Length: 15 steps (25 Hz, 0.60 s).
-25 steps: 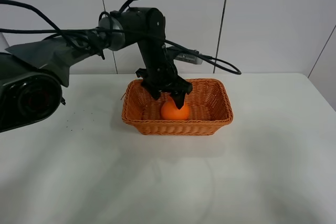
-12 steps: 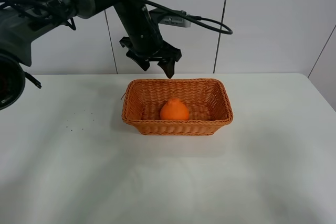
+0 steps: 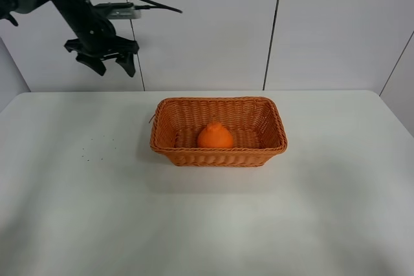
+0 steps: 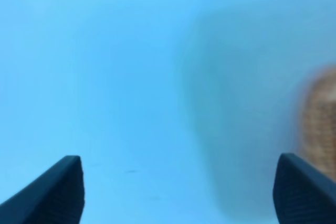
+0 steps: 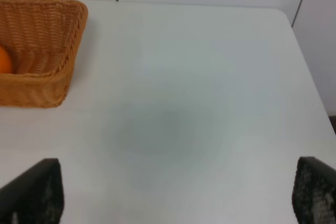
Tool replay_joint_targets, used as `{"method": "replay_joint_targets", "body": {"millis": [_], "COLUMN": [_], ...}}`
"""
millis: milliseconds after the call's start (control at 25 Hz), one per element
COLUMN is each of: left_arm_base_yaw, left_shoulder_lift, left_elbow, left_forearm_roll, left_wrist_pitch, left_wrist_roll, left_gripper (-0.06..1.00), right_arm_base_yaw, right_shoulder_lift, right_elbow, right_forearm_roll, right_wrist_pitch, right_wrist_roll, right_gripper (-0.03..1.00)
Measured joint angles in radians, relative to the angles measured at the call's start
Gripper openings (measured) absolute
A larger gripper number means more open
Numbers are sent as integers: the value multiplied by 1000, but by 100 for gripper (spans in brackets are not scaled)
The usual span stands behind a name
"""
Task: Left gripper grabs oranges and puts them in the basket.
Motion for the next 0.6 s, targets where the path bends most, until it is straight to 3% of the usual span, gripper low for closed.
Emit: {"method": "replay_joint_targets", "body": {"millis": [240,400,600], "left_arm_base_yaw": [135,150,143], "left_shoulder_lift": [0,-1,-81], "left_elbow": [0,6,122], "left_forearm_roll": [0,1,-3], "left_wrist_pitch": [0,0,0], "left_wrist_roll": [-1,-2,-5], "left_gripper": [84,84,84], "right_arm_base_yaw": [0,0,0], "right_shoulder_lift": [0,0,0], "right_elbow": [0,0,0], "right_forearm_roll": [0,0,0], "right_wrist_pitch": [0,0,0], "right_wrist_roll": [0,0,0], "right_gripper": [69,69,69]}}
